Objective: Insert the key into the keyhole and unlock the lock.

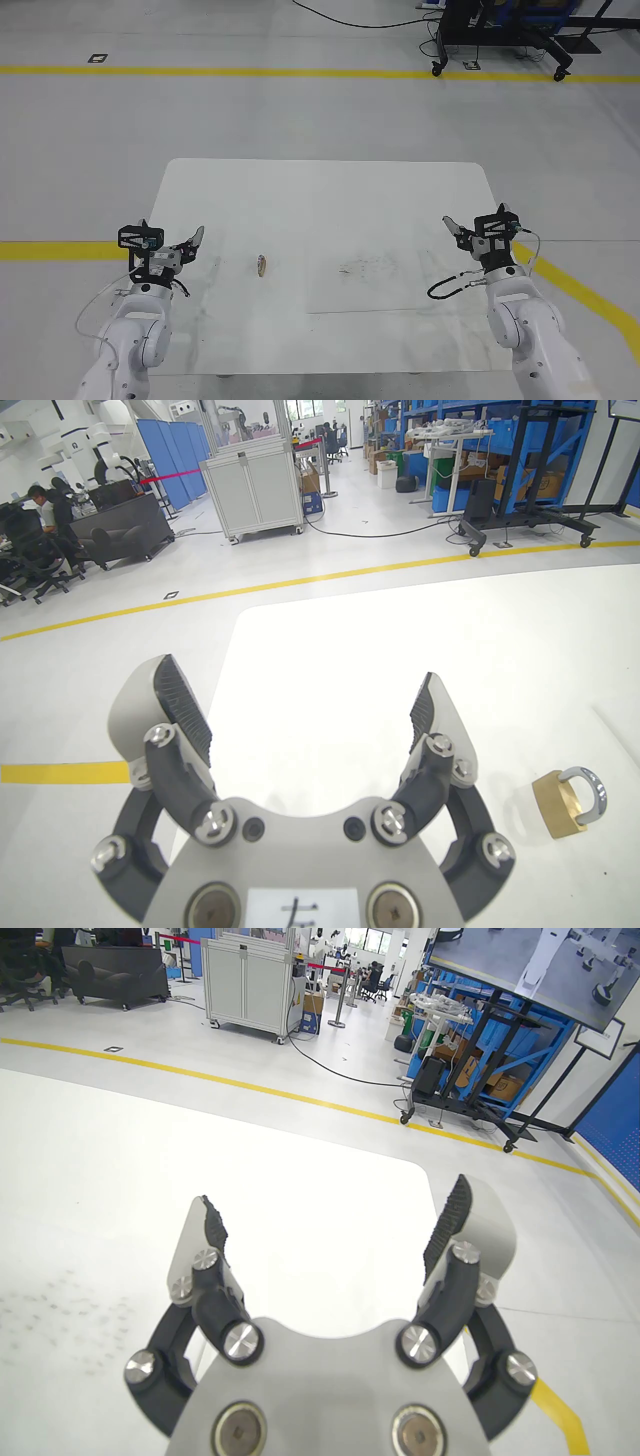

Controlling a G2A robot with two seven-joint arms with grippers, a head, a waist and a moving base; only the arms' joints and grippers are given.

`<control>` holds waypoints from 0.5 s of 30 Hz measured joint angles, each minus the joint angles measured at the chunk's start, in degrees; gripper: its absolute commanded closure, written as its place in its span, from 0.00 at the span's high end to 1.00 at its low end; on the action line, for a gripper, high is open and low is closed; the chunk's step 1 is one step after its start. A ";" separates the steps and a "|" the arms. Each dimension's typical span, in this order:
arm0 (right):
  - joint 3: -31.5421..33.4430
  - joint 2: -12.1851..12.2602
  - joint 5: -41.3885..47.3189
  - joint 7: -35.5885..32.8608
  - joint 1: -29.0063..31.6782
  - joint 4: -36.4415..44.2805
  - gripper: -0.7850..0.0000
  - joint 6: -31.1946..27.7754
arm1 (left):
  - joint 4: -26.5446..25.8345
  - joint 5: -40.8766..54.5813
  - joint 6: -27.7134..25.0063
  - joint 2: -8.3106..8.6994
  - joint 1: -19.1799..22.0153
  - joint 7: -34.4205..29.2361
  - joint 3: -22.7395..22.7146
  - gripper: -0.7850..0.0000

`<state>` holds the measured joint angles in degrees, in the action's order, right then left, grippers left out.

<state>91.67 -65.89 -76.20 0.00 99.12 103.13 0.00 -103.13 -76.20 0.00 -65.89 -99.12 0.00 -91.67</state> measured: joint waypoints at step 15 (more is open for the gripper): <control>-11.06 -0.52 -6.43 -7.47 -8.05 -2.86 1.00 -9.77 | 0.00 0.00 0.00 0.00 0.00 0.00 0.00 1.00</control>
<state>80.61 -66.41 -82.64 -7.47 91.07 100.27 -9.77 -103.13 -76.20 0.00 -65.89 -99.12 0.00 -91.67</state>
